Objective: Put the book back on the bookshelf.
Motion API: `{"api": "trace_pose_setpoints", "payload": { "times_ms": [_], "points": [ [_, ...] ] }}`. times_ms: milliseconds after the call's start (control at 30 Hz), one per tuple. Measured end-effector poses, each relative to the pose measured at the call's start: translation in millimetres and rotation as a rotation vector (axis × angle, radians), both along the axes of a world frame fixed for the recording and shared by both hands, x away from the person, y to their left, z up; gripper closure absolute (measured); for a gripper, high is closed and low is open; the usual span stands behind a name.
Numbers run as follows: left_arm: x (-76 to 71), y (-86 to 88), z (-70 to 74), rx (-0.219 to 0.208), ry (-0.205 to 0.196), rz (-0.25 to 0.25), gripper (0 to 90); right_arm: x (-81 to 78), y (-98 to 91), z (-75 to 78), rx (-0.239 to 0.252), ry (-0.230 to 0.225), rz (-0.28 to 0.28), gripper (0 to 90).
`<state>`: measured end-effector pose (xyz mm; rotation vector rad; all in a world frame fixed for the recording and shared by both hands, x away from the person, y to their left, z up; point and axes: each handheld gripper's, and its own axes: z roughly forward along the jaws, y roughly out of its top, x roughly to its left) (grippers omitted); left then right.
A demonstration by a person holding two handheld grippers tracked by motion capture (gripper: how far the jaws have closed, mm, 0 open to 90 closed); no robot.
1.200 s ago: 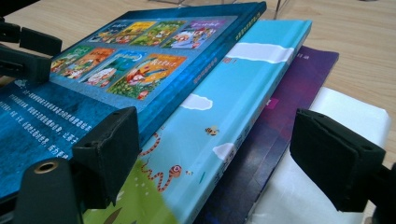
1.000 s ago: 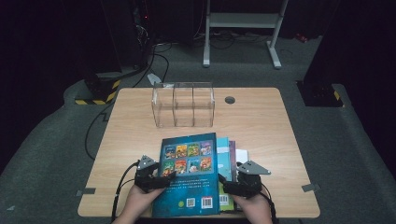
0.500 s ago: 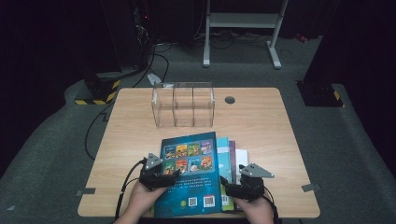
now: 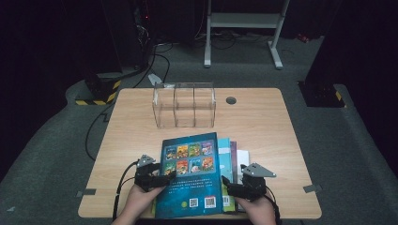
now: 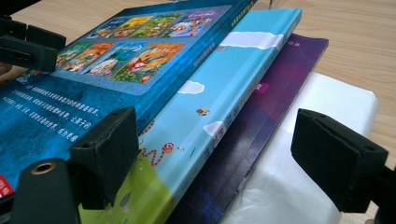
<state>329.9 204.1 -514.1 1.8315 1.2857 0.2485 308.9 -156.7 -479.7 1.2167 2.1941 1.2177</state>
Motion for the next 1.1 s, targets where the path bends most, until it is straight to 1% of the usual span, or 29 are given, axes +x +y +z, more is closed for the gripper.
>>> {"api": "trace_pose_setpoints", "payload": {
  "times_ms": [100, 133, 200, 233, 433, 533, 633, 700, 933, 967, 1033, 1100],
  "points": [
    [-2.1, -0.4, -0.7, -0.003, -0.006, 0.002, 13.4, 1.2, 1.1, -0.1, -0.004, -0.003, 0.005, 14.9],
    [-3.0, -0.2, -0.8, 0.001, -0.009, -0.001, 13.3, 2.2, 2.4, -0.1, -0.004, 0.003, 0.009, 15.0],
    [-5.1, -0.1, -1.3, -0.006, -0.010, -0.003, 13.3, 3.4, 3.3, -0.5, -0.006, 0.004, 0.013, 15.1],
    [-5.4, -0.1, -1.3, -0.006, -0.010, -0.003, 13.3, 3.5, 3.6, -0.7, -0.004, 0.012, 0.012, 15.1],
    [-5.1, -2.2, -1.1, -0.005, -0.008, 0.002, 13.0, 3.7, 3.6, -0.6, -0.003, 0.012, 0.011, 15.1],
    [-4.4, -4.9, -0.4, -0.003, -0.015, -0.015, 13.1, 2.2, 2.3, -0.1, -0.002, 0.003, 0.002, 16.2],
    [-4.0, -7.6, 0.1, -0.004, -0.019, -0.025, 13.1, 1.2, -0.4, 0.9, 0.009, 0.001, -0.005, 16.1],
    [-3.3, -12.5, 1.0, -0.010, -0.023, -0.033, 13.1, -0.7, -4.9, 2.7, 0.018, -0.008, -0.017, 16.2],
    [-1.9, -23.4, 3.7, -0.005, -0.033, -0.062, 13.1, -6.6, -15.9, 6.8, 0.032, -0.020, -0.053, 16.5],
    [-2.2, -28.9, 5.3, -0.005, -0.030, -0.075, 13.1, -7.8, -17.2, 7.7, 0.040, -0.017, -0.059, 16.6],
    [-2.1, -34.4, 6.7, 0.000, -0.039, -0.089, 13.2, -9.2, -18.5, 8.6, 0.044, -0.019, -0.056, 16.6],
    [-1.6, -40.0, 7.7, -0.002, -0.041, -0.098, 13.2, -10.8, -16.9, 8.6, 0.037, -0.019, -0.050, 16.5]
  ]
}}
